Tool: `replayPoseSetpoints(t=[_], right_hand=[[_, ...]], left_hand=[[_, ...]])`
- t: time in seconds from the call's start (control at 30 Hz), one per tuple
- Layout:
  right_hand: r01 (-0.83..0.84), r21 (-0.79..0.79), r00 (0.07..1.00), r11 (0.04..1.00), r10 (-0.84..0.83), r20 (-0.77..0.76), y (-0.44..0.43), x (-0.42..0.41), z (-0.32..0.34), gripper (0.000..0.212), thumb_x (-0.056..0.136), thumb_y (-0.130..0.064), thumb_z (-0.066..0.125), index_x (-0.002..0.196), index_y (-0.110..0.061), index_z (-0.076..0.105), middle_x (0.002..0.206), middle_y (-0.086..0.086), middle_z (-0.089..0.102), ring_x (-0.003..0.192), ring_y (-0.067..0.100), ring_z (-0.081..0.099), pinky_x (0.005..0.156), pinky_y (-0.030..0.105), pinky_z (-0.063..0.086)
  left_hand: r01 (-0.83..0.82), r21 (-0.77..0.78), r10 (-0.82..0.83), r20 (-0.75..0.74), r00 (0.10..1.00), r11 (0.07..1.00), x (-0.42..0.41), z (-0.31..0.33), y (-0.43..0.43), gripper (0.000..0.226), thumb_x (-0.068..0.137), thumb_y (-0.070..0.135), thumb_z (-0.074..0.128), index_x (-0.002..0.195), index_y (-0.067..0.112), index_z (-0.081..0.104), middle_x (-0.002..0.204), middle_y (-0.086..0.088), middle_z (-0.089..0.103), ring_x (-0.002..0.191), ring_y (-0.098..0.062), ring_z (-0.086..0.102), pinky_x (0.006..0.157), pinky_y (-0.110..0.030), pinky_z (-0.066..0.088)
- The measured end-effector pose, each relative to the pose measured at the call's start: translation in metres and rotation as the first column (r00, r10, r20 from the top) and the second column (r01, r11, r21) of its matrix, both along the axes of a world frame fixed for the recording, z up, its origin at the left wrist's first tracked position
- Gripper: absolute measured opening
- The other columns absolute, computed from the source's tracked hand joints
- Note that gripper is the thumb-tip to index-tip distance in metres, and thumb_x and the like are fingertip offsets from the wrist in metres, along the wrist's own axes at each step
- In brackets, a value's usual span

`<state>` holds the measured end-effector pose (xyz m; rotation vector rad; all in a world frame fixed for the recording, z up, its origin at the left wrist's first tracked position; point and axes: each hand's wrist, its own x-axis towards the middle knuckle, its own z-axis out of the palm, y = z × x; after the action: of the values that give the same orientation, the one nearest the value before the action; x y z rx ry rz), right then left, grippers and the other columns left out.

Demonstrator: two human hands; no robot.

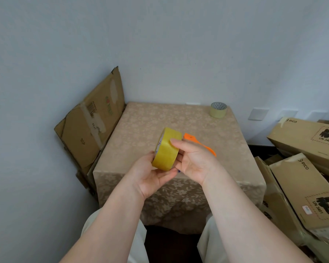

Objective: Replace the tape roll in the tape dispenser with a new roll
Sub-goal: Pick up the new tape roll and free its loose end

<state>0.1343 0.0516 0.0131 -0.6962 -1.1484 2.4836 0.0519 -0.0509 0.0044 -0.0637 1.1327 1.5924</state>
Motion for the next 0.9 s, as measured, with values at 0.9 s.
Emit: replayPoseSetpoints(t=[0.9], right_hand=[[0.167,-0.058,0.986,0.984,-0.165,0.037,-0.0028,-0.0002,0.0028,0.005,0.090,-0.003,0.057,0.090,-0.005,0.062,0.089,0.013,0.068,0.086,0.023,0.066,0.084,0.038,0.054]], left_hand=[[0.038,-0.165,-0.134,-0.623,0.770,0.986,0.0058,0.0009,-0.0065,0.025,0.089,0.042,0.057,0.095,0.018,0.065,0.098,0.002,0.068,0.100,-0.014,0.060,0.098,-0.041,0.046]])
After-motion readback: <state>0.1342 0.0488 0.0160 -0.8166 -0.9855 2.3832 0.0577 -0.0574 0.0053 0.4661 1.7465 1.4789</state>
